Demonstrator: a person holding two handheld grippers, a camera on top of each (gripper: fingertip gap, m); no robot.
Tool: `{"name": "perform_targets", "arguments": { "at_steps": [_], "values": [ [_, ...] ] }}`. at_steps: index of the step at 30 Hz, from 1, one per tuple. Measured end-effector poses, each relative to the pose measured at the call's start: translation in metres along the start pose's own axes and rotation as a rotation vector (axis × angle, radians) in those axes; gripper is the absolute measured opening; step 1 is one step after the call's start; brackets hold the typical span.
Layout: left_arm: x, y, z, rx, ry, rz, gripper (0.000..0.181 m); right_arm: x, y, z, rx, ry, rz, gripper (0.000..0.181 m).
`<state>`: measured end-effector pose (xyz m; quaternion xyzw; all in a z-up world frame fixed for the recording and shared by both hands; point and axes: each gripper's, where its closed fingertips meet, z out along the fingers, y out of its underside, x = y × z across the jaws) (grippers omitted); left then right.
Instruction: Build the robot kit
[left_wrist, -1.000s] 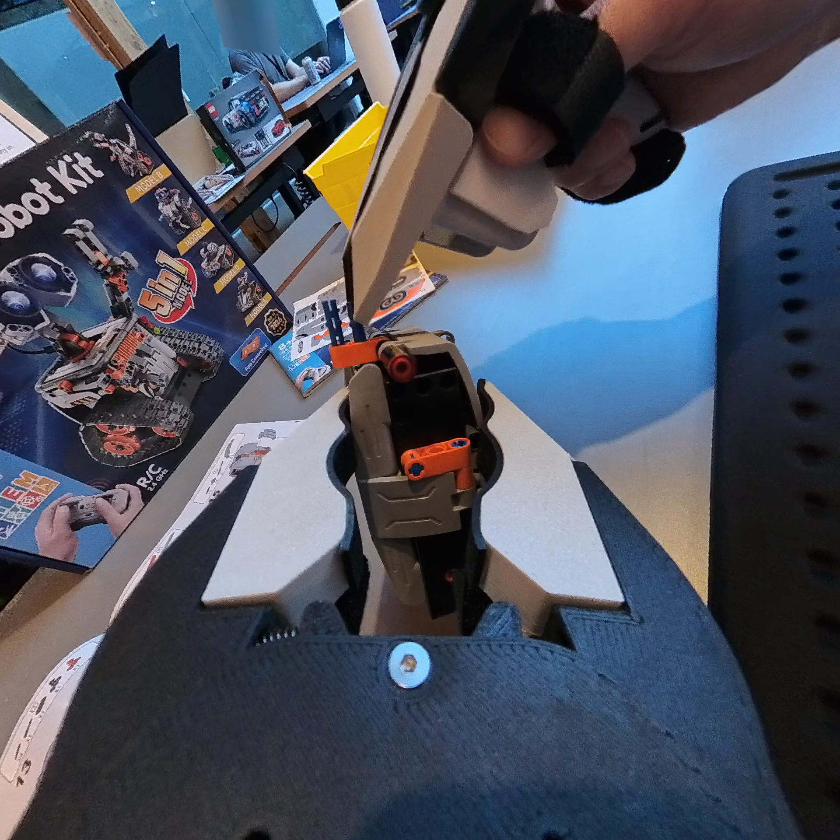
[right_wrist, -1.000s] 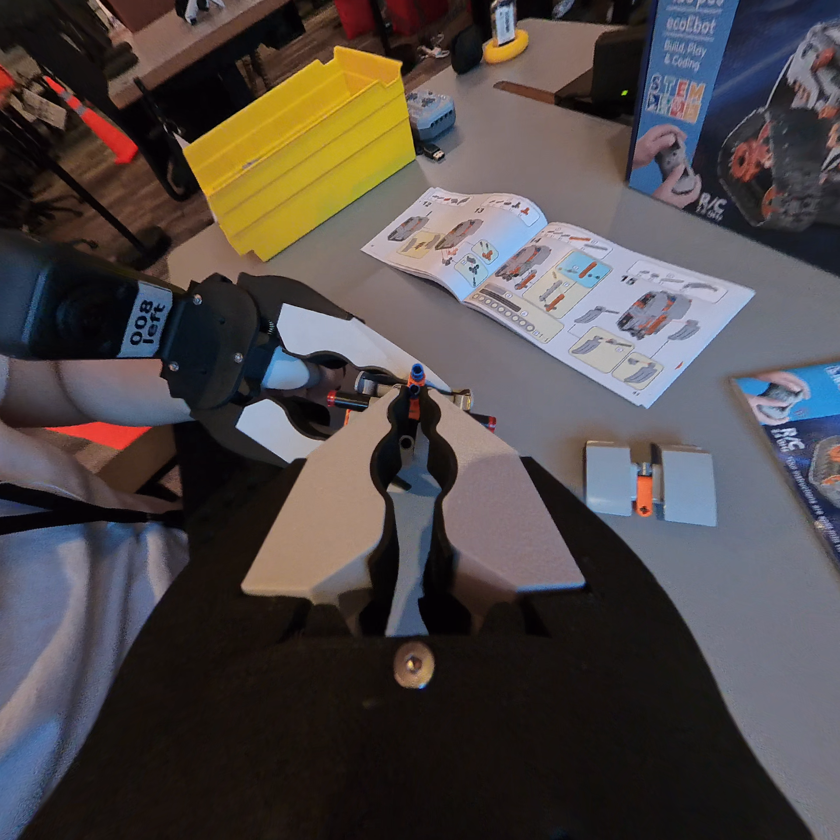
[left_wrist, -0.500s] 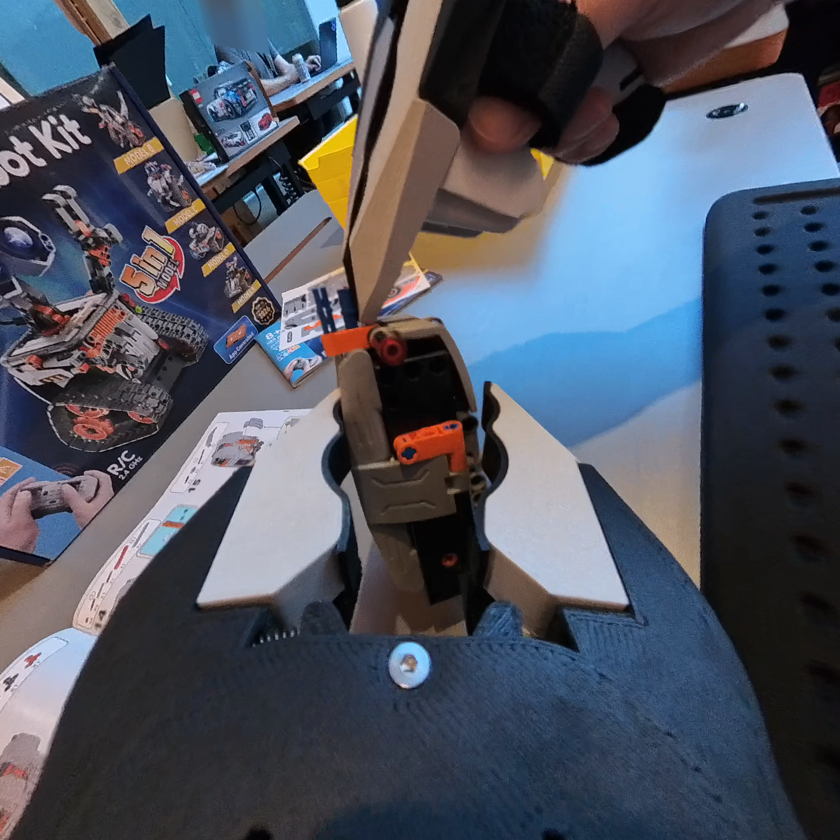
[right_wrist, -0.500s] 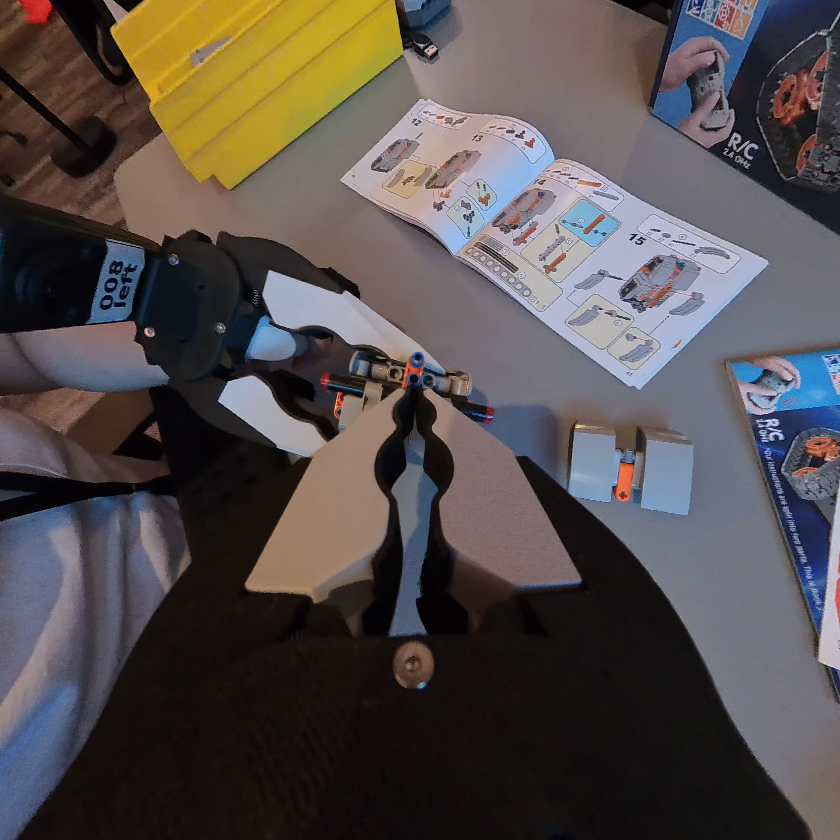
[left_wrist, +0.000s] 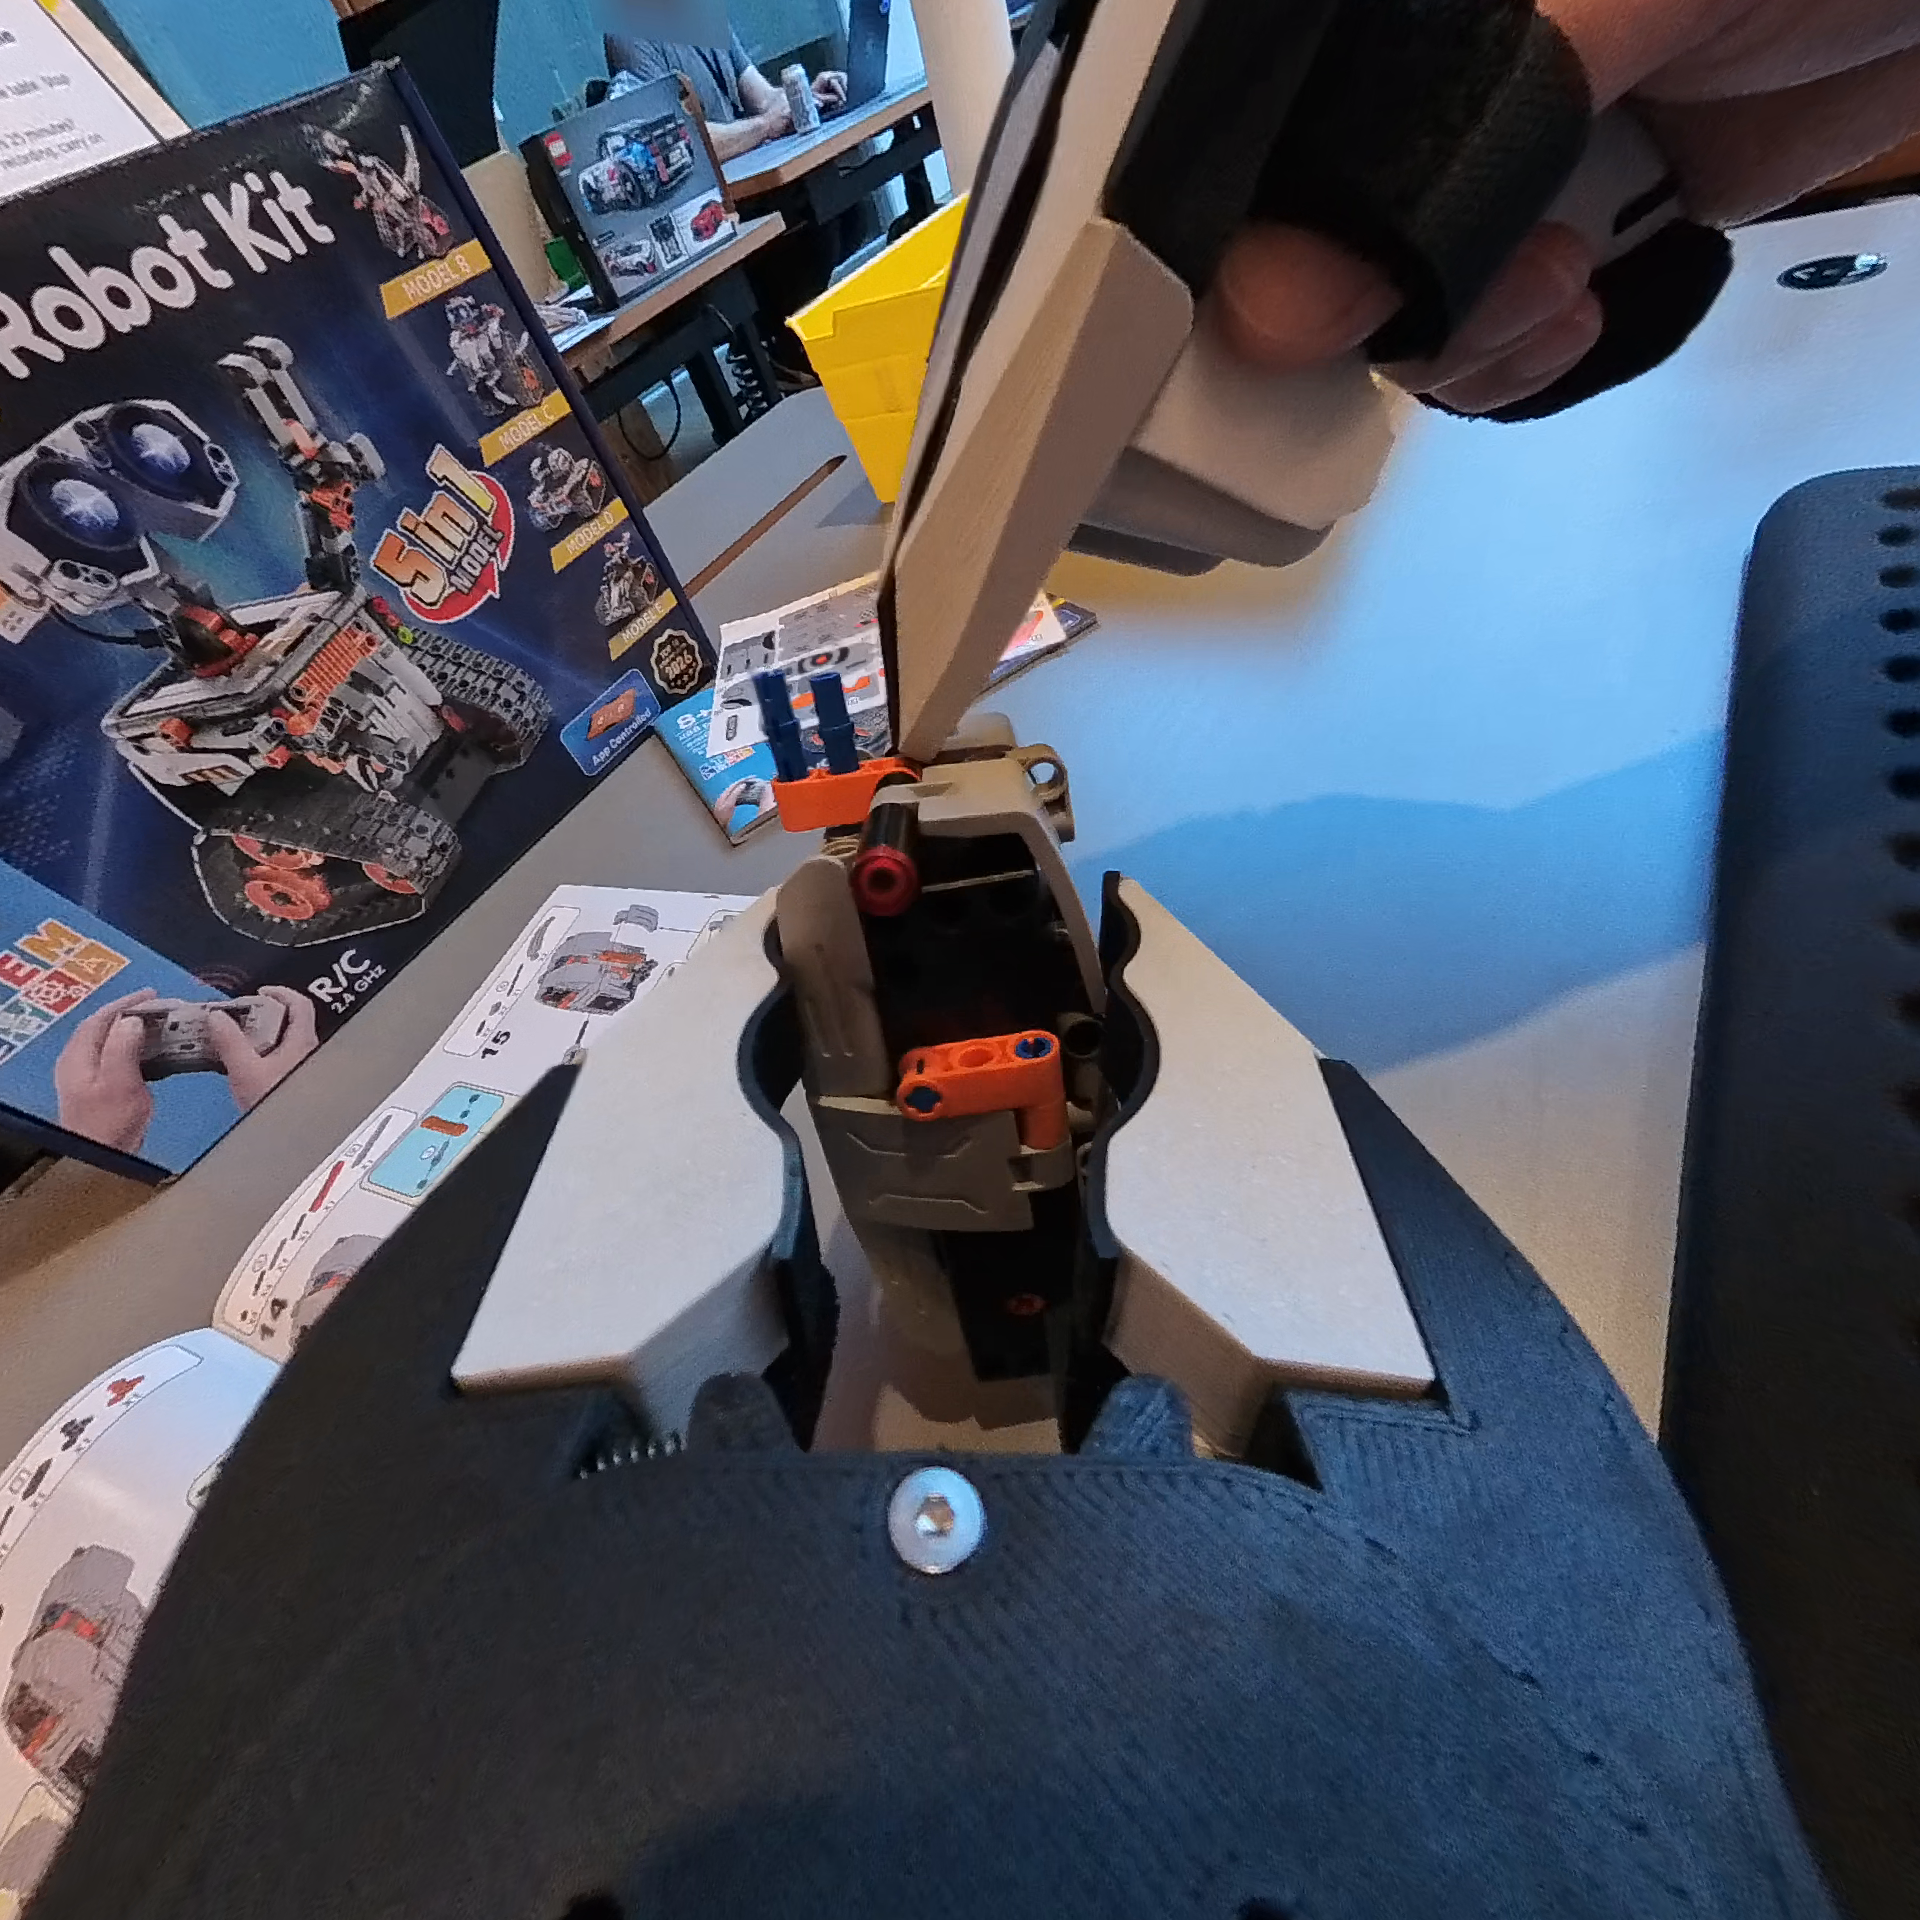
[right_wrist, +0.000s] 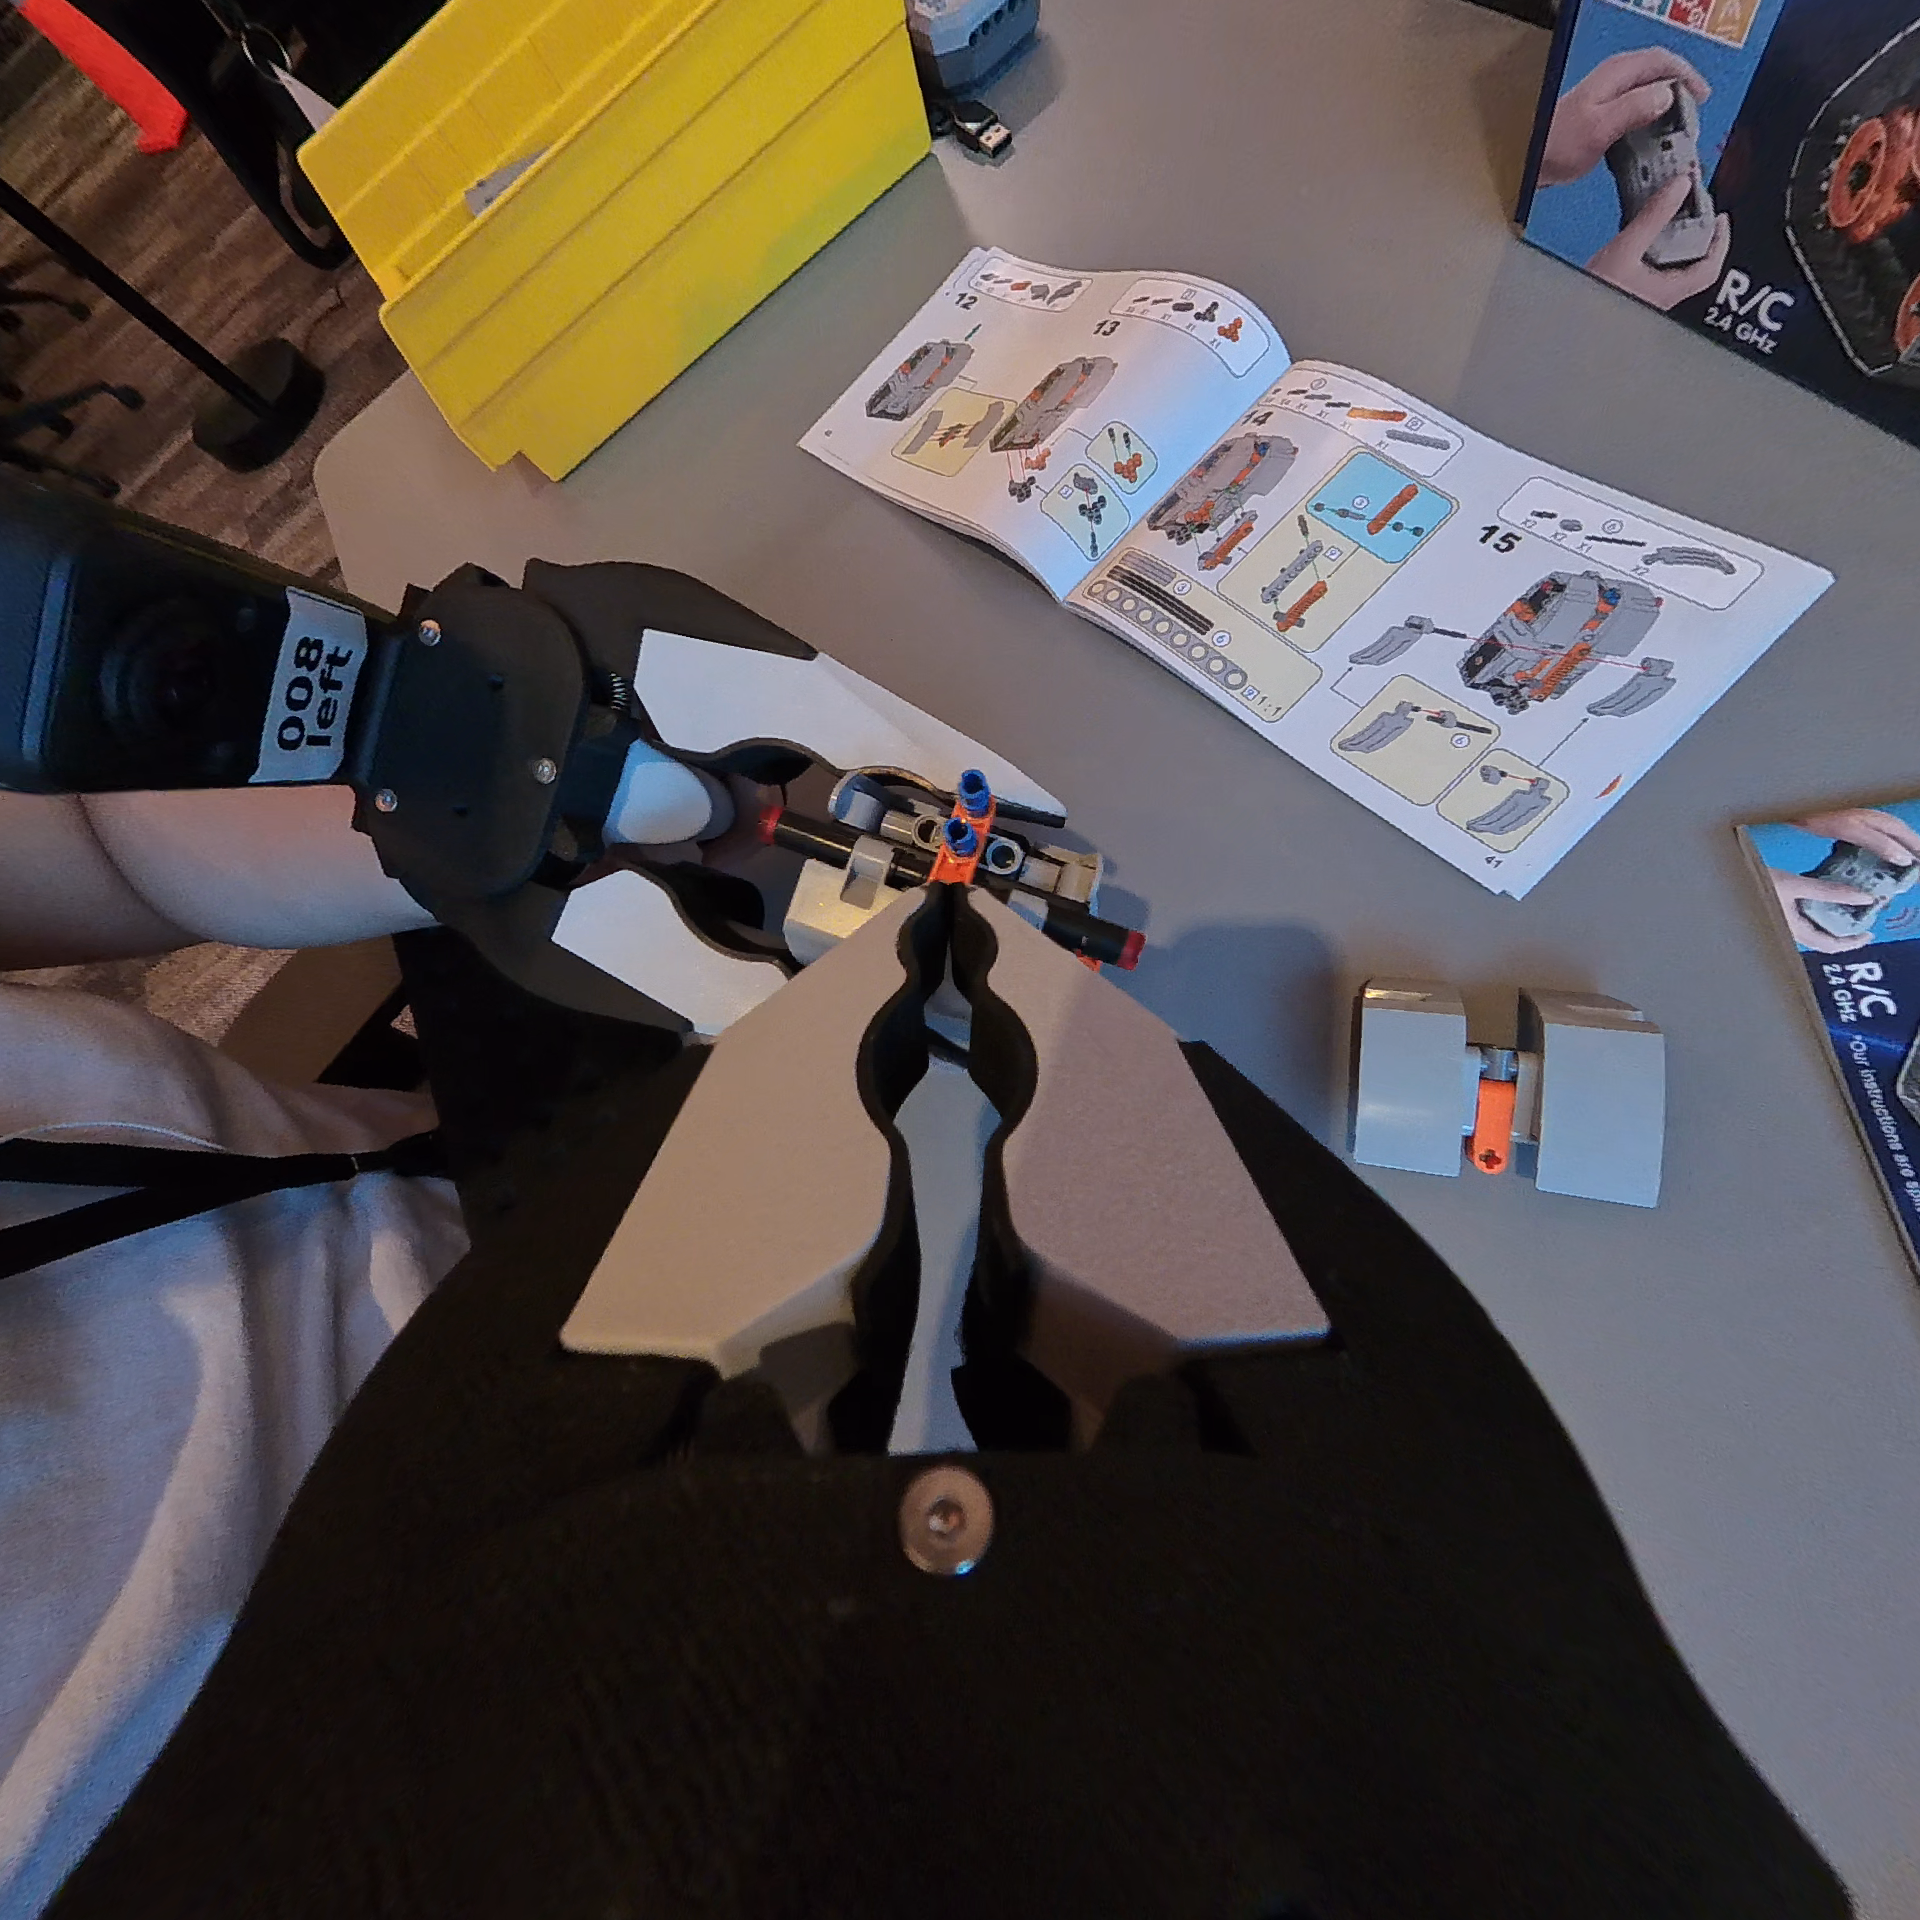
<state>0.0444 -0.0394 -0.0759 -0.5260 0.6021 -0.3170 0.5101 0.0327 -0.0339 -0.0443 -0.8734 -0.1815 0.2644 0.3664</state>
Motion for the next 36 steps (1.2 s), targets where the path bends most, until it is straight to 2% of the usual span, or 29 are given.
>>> {"name": "perform_targets", "arguments": {
  "at_steps": [15, 20, 24, 27, 30, 36],
  "values": [
    [0.008, -0.006, 0.004, 0.002, -0.035, 0.093, 0.053, -0.003, 0.007, -0.008, -0.005, 0.014, 0.012, 0.000],
    [0.008, -0.005, 0.003, 0.006, -0.004, 0.080, 0.052, -0.002, 0.007, -0.008, 0.005, 0.009, 0.023, 0.000],
    [0.002, 0.001, -0.001, 0.012, 0.003, 0.053, 0.055, -0.003, 0.002, -0.001, -0.010, 0.000, 0.006, 0.000],
    [-0.001, 0.014, 0.000, -0.050, -0.003, 0.057, 0.067, -0.004, -0.002, 0.003, -0.027, 0.007, -0.025, 0.000],
    [0.003, 0.018, 0.002, -0.065, 0.032, 0.008, 0.060, -0.006, -0.004, 0.004, -0.033, 0.006, -0.041, 0.000],
    [0.007, 0.016, 0.004, -0.051, 0.031, 0.048, 0.060, -0.006, 0.000, 0.001, -0.028, 0.005, -0.041, 0.000]
  ]
}}
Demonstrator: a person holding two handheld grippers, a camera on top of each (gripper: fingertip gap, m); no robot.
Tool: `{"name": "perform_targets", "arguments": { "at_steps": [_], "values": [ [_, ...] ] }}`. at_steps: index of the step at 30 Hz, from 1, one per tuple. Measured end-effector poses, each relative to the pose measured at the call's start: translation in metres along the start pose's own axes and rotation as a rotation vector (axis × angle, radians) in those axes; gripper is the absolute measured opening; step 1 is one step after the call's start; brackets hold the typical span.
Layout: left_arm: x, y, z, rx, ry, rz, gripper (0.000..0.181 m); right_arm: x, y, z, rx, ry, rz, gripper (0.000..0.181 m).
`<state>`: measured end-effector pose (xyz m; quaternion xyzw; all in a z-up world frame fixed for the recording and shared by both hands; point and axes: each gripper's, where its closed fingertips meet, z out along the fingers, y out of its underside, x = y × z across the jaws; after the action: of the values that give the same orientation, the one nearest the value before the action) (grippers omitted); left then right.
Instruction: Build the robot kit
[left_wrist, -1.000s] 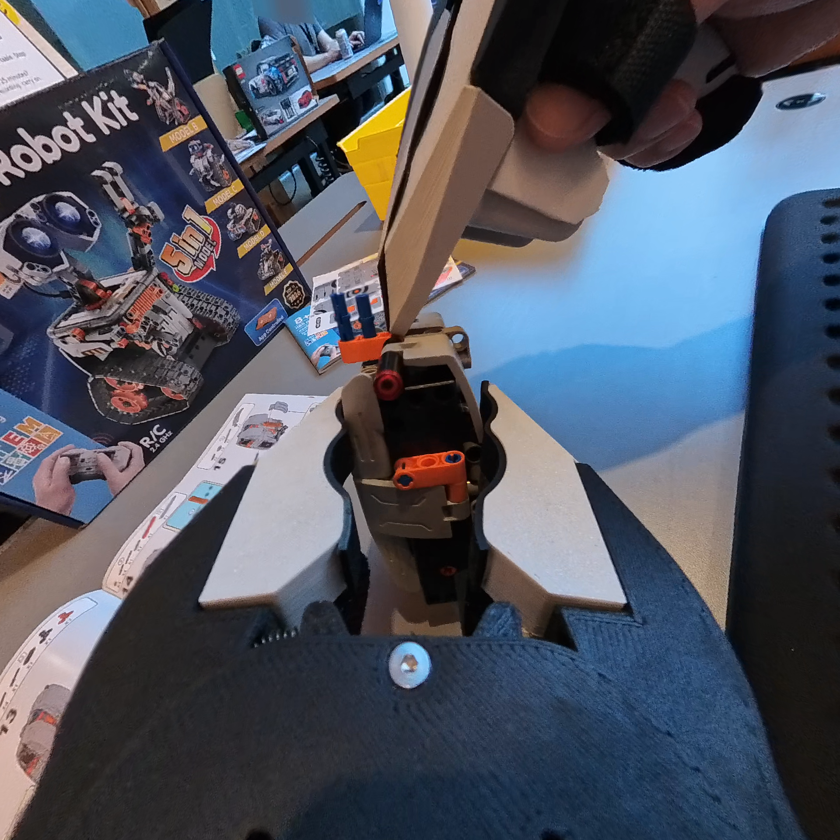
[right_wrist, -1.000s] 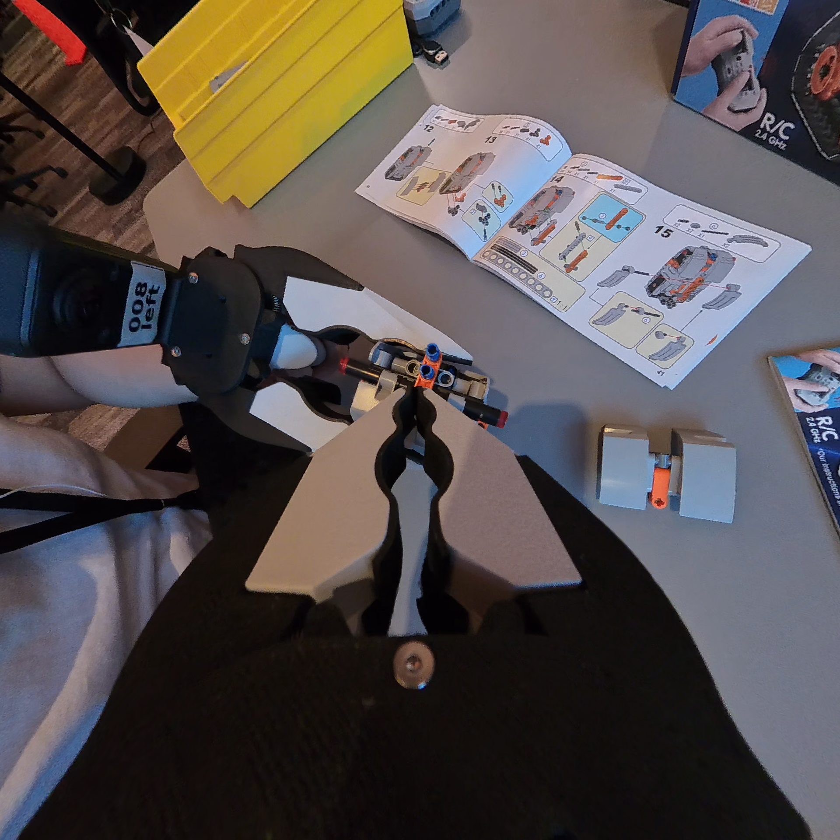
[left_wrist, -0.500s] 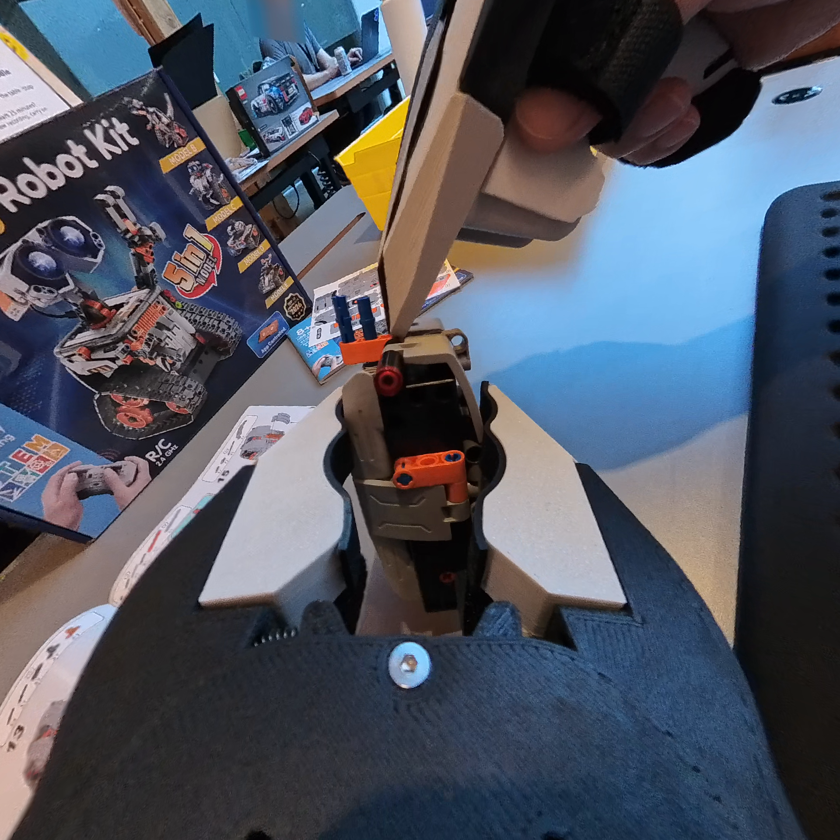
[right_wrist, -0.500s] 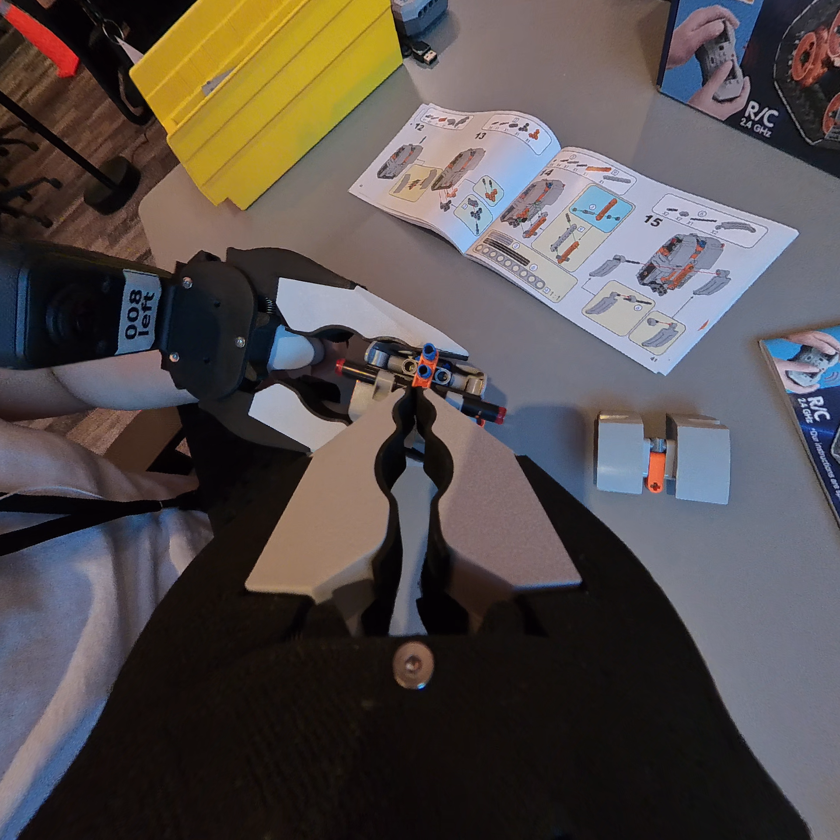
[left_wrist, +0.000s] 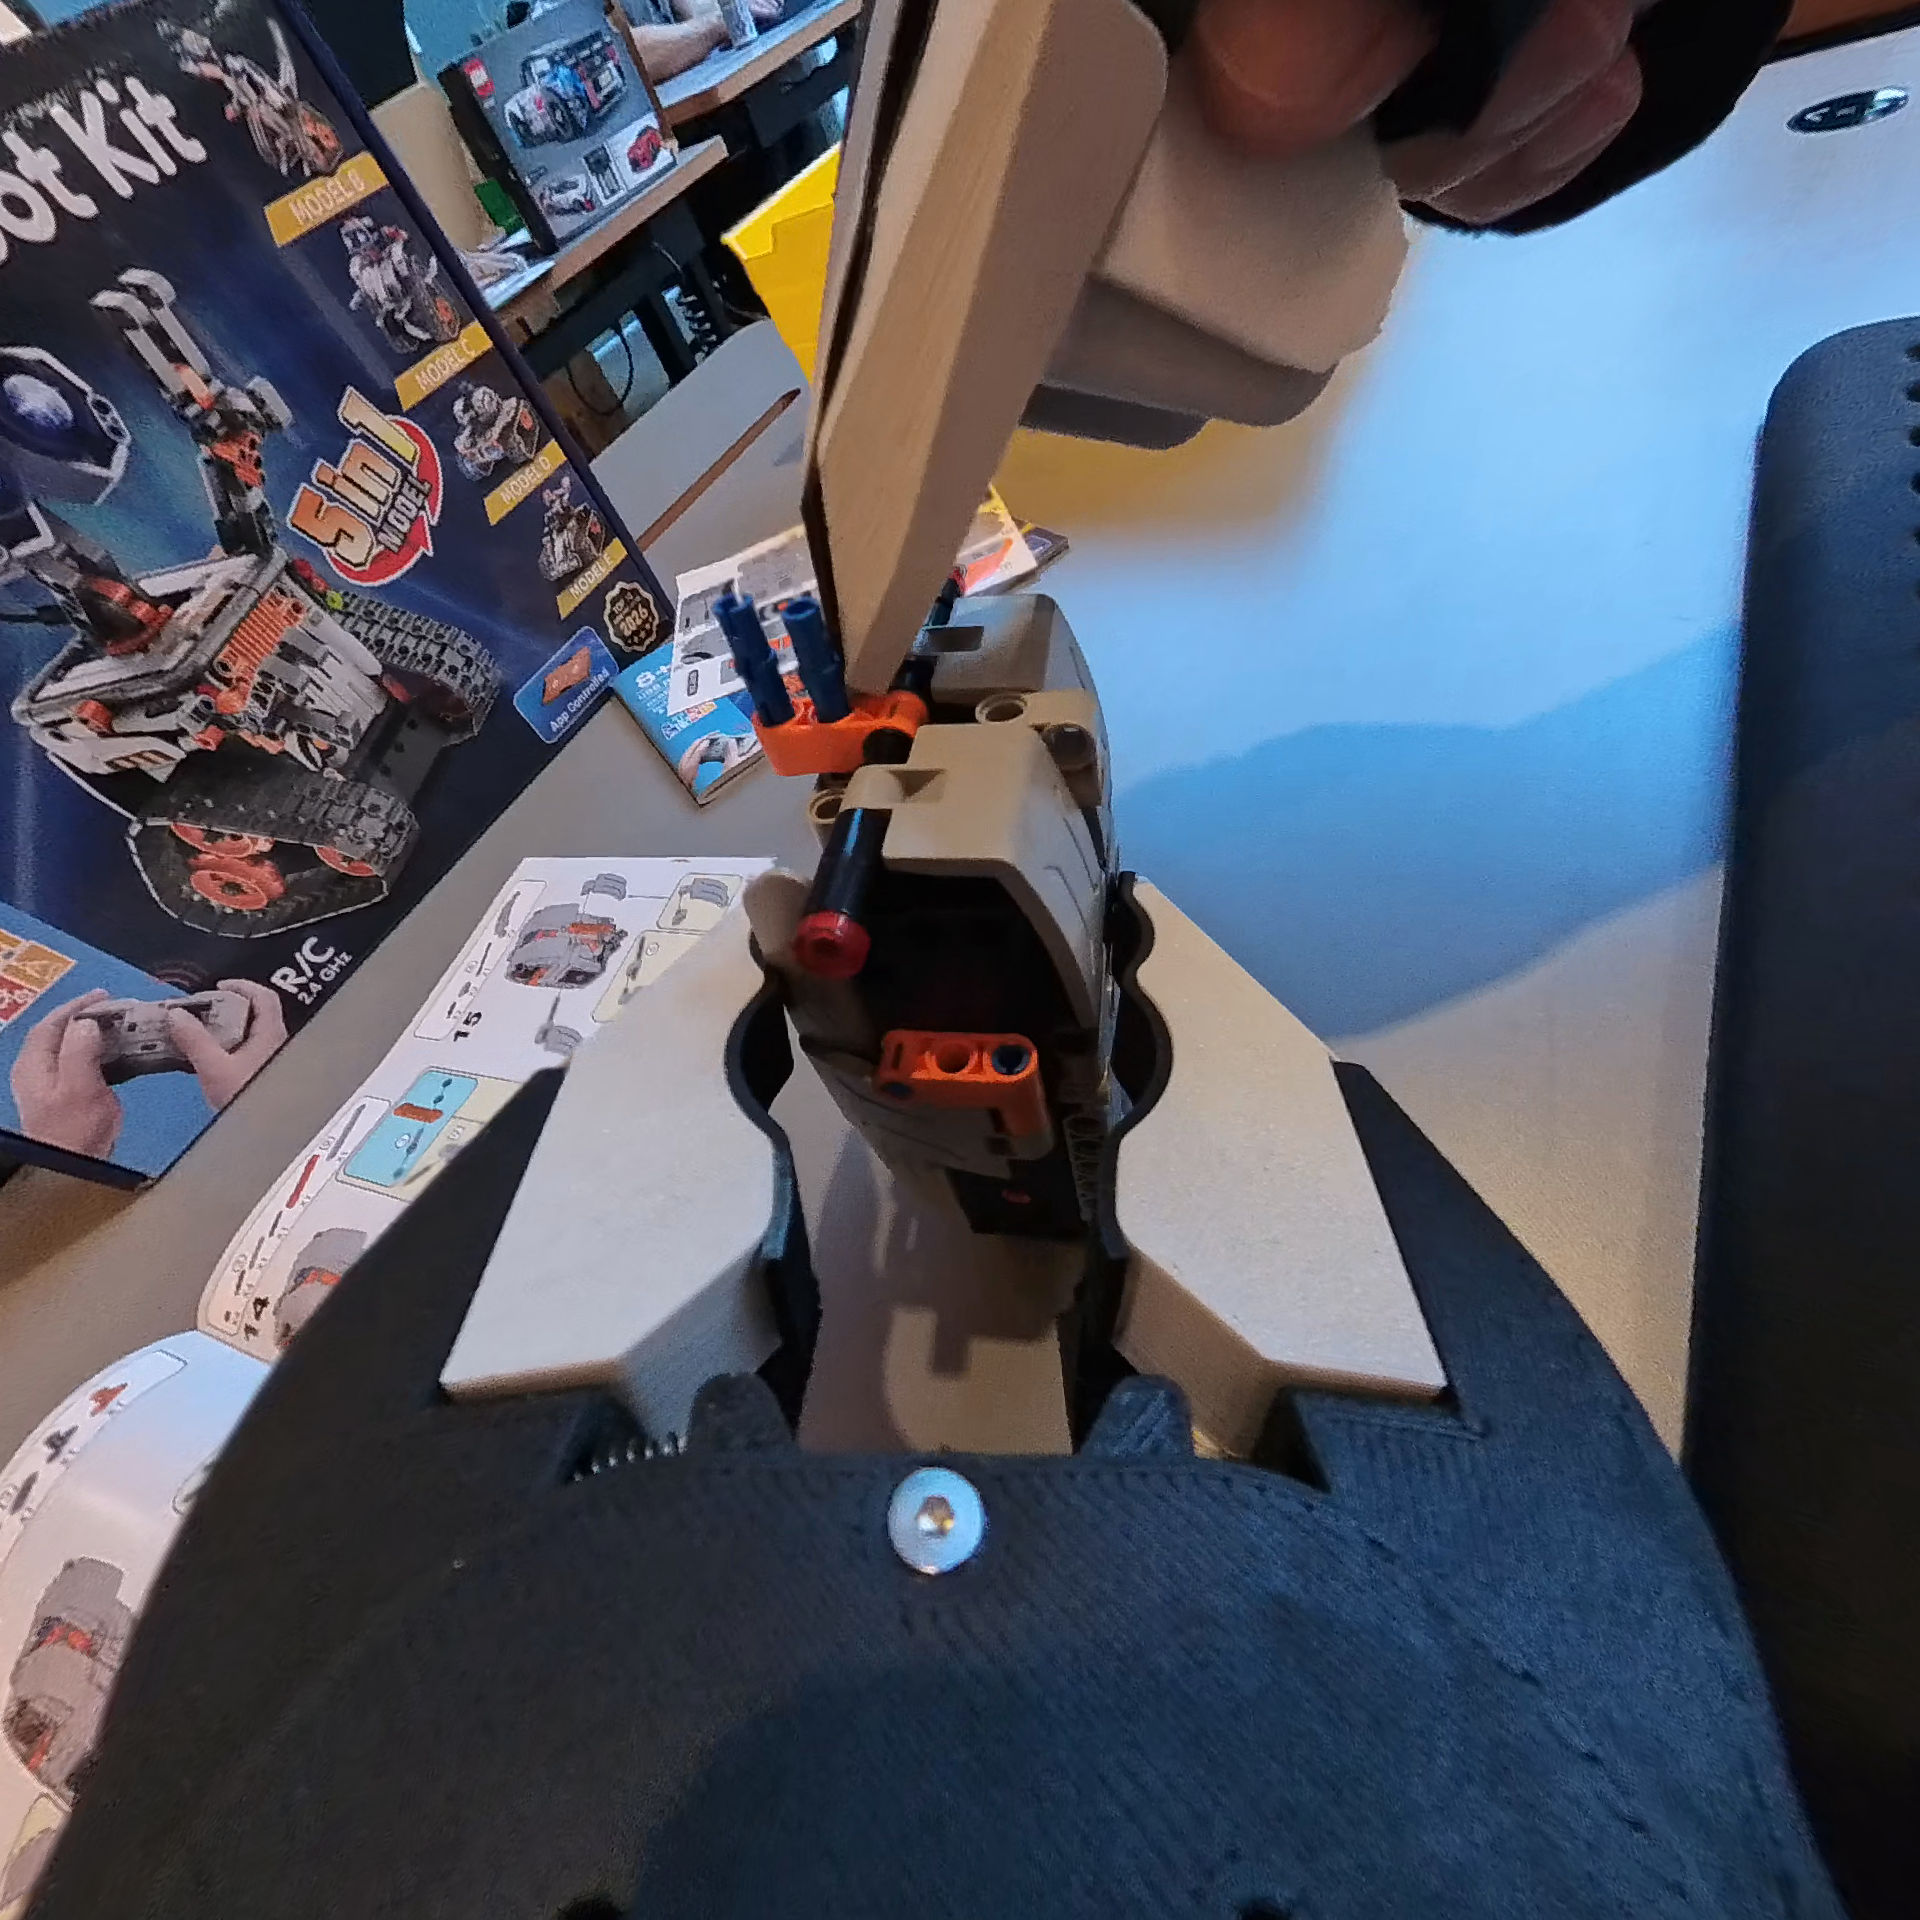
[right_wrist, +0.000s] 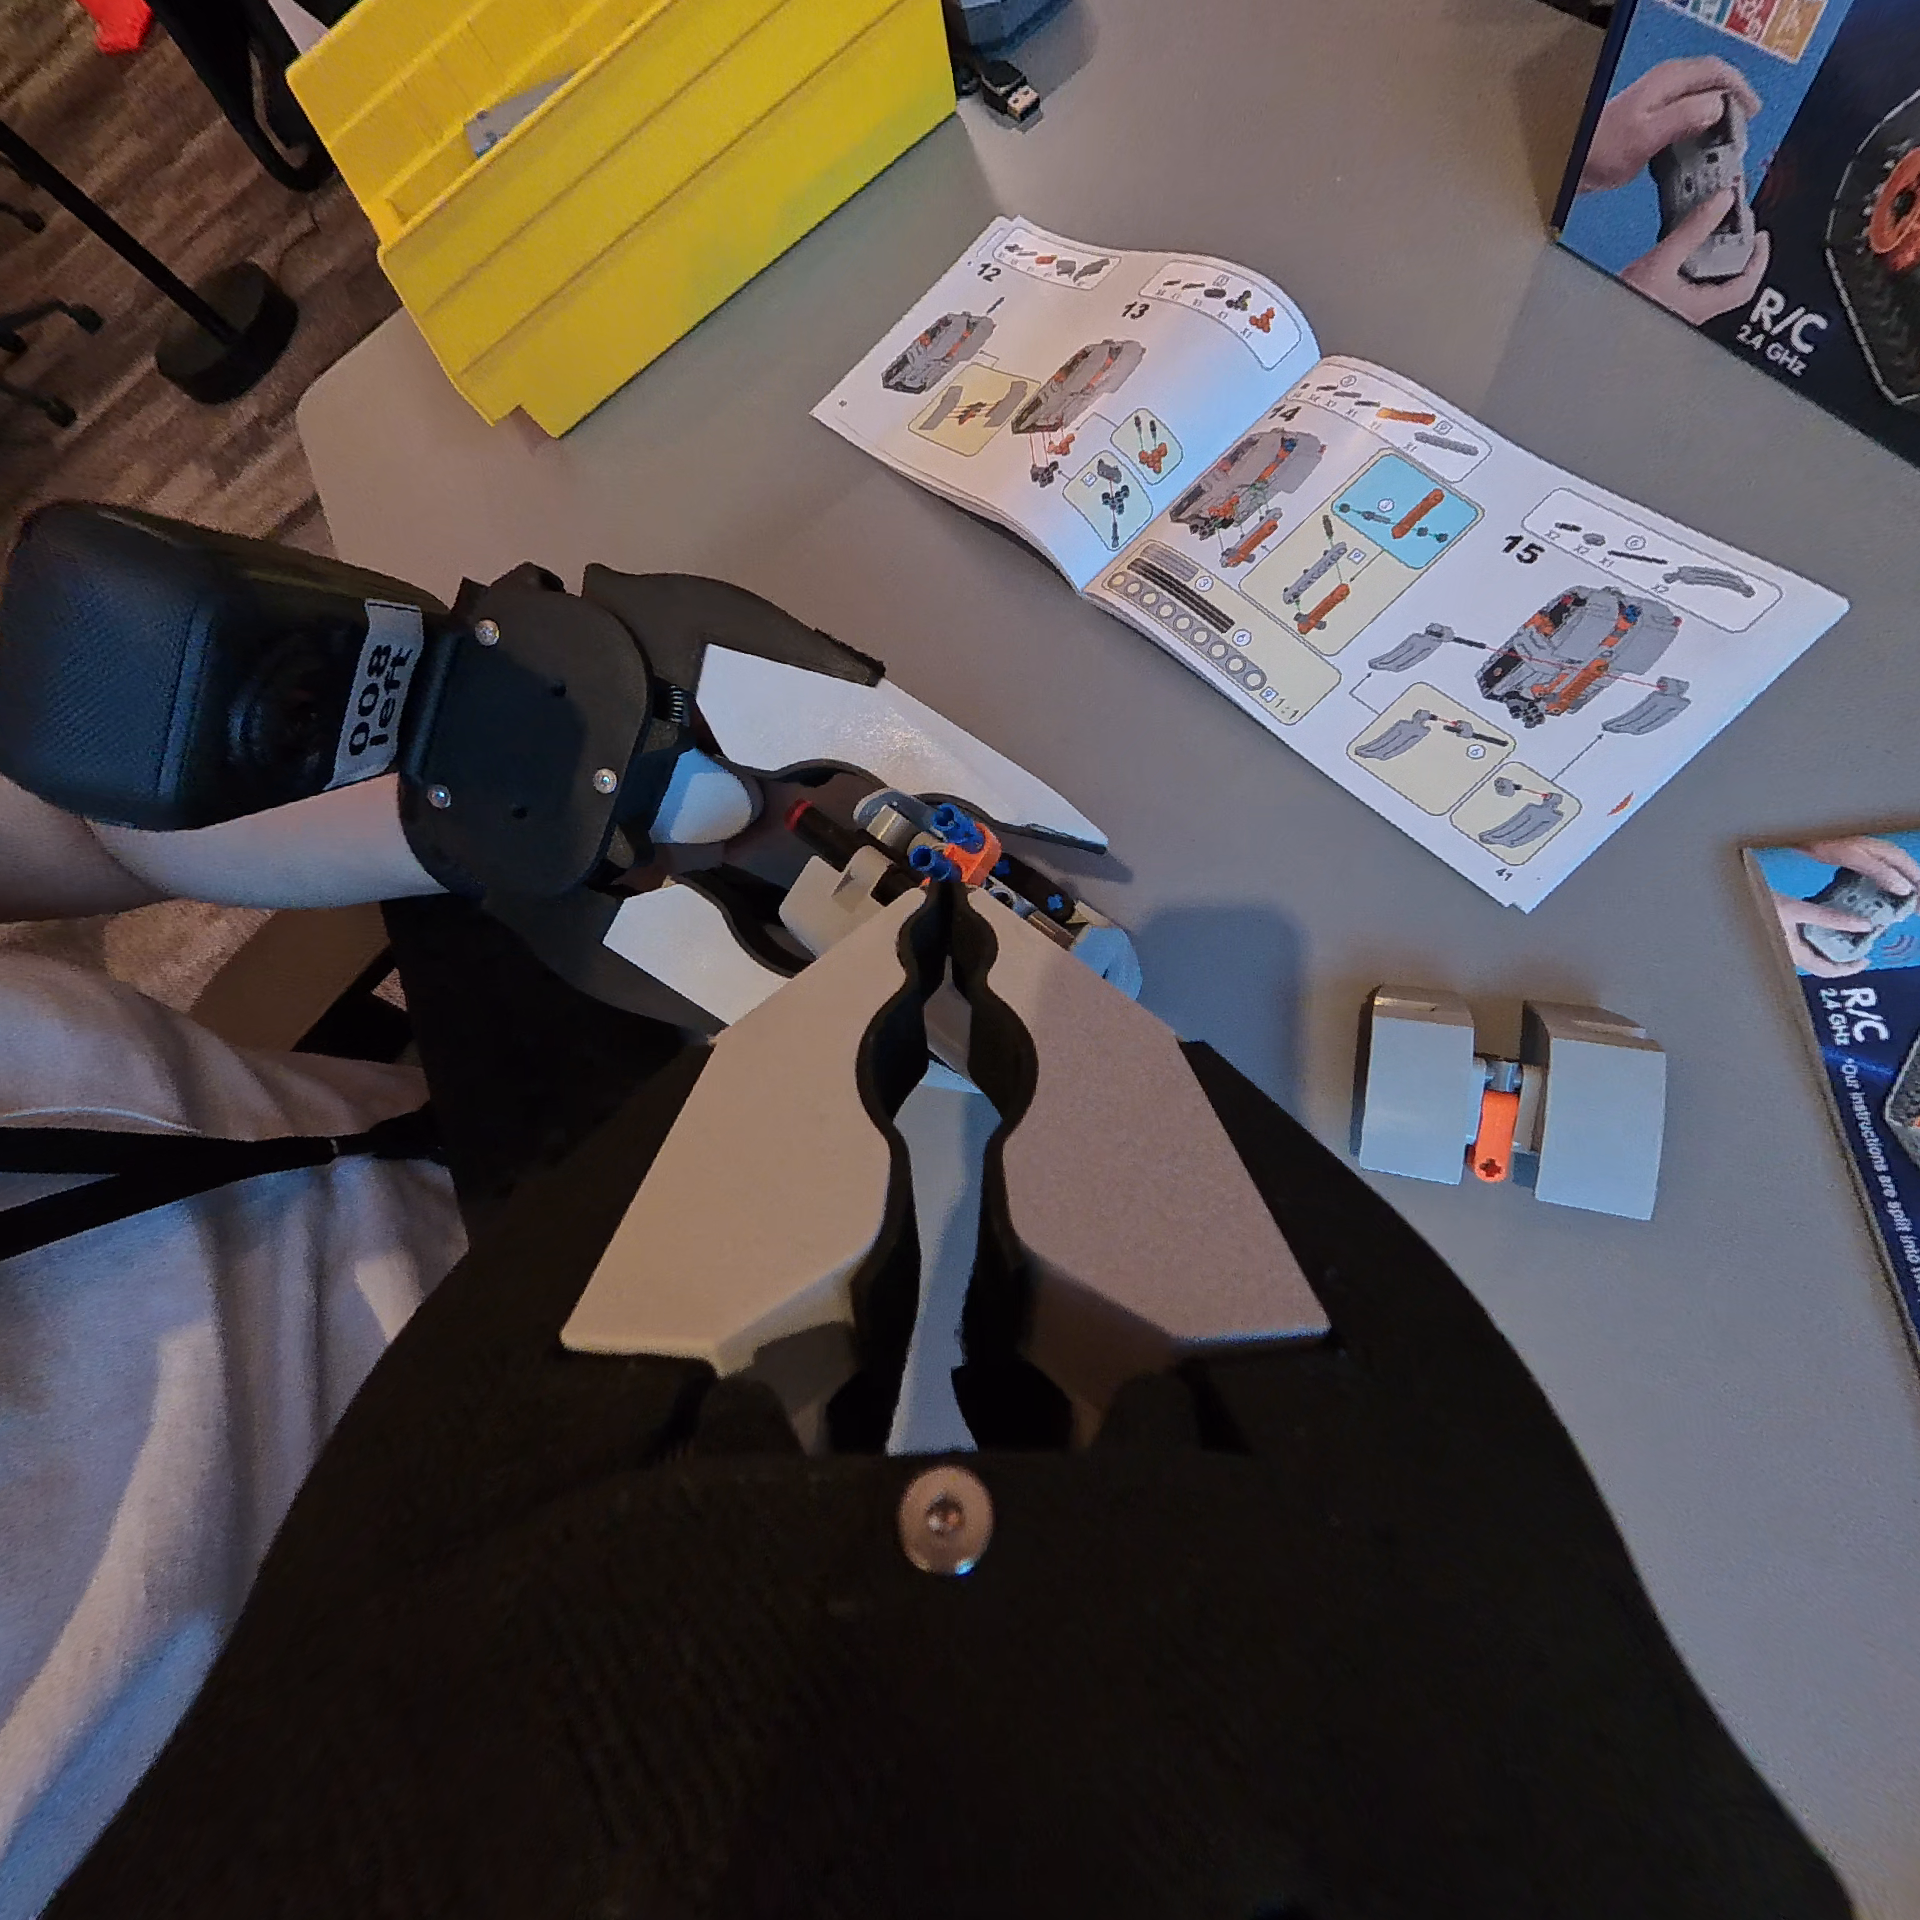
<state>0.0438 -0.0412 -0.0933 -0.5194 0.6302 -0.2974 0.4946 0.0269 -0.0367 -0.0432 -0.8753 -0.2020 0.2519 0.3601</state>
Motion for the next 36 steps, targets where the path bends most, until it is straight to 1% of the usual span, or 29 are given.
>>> {"name": "perform_targets", "arguments": {
  "at_steps": [6, 11, 14, 16, 18, 19, 21, 23, 25, 27, 28, 30, 31, 33, 34, 36],
  "values": [
    [0.004, -0.002, 0.002, -0.009, 0.016, 0.020, 0.057, -0.001, 0.004, -0.005, 0.007, -0.009, 0.018, 0.000],
    [0.006, -0.005, 0.000, -0.027, -0.034, 0.158, 0.056, -0.006, 0.011, -0.012, 0.001, -0.005, -0.007, 0.000],
    [0.009, -0.006, 0.001, -0.047, -0.069, 0.245, 0.056, -0.011, 0.016, -0.020, 0.004, 0.017, -0.143, 0.000],
    [0.009, -0.006, 0.001, -0.066, -0.093, 0.308, 0.056, -0.009, 0.018, -0.027, -0.005, 0.090, -0.260, 0.001],
    [0.010, -0.005, 0.001, -0.089, -0.117, 0.371, 0.056, -0.007, 0.017, -0.034, -0.012, 0.174, -0.369, 0.019],
    [0.011, -0.005, 0.001, -0.098, -0.127, 0.397, 0.056, -0.008, 0.016, -0.036, -0.014, 0.198, -0.413, 0.021],
    [0.013, -0.005, 0.002, -0.115, -0.137, 0.435, 0.056, -0.012, 0.018, -0.036, -0.040, 0.220, -0.438, 0.021],
    [0.014, -0.006, 0.003, -0.128, -0.146, 0.463, 0.056, -0.016, 0.025, -0.031, -0.086, 0.220, -0.395, 0.022],
    [0.016, -0.006, 0.005, -0.141, -0.151, 0.480, 0.056, -0.014, 0.031, -0.028, -0.118, 0.254, -0.368, 0.021],
    [0.016, -0.006, 0.006, -0.156, -0.154, 0.493, 0.056, -0.010, 0.034, -0.031, -0.123, 0.317, -0.376, 0.013],
    [0.017, -0.006, 0.007, -0.158, -0.152, 0.504, 0.056, -0.010, 0.034, -0.033, -0.118, 0.328, -0.394, 0.012],
    [0.018, -0.006, 0.007, -0.162, -0.145, 0.524, 0.056, -0.012, 0.038, -0.036, -0.159, 0.324, -0.465, 0.016],
    [0.019, -0.006, 0.007, -0.161, -0.140, 0.542, 0.056, -0.014, 0.039, -0.037, -0.176, 0.308, -0.530, 0.024],
    [0.021, -0.006, 0.007, -0.163, -0.136, 0.571, 0.055, -0.015, 0.041, -0.040, -0.228, 0.278, -0.666, 0.027],
    [0.023, -0.006, 0.007, -0.166, -0.133, 0.598, 0.055, -0.013, 0.041, -0.042, -0.256, 0.266, -0.724, 0.032],
    [0.027, -0.005, 0.009, -0.173, -0.134, 0.663, 0.055, -0.017, 0.044, -0.041, -0.313, 0.180, -0.807, 0.034]
  ]
}}
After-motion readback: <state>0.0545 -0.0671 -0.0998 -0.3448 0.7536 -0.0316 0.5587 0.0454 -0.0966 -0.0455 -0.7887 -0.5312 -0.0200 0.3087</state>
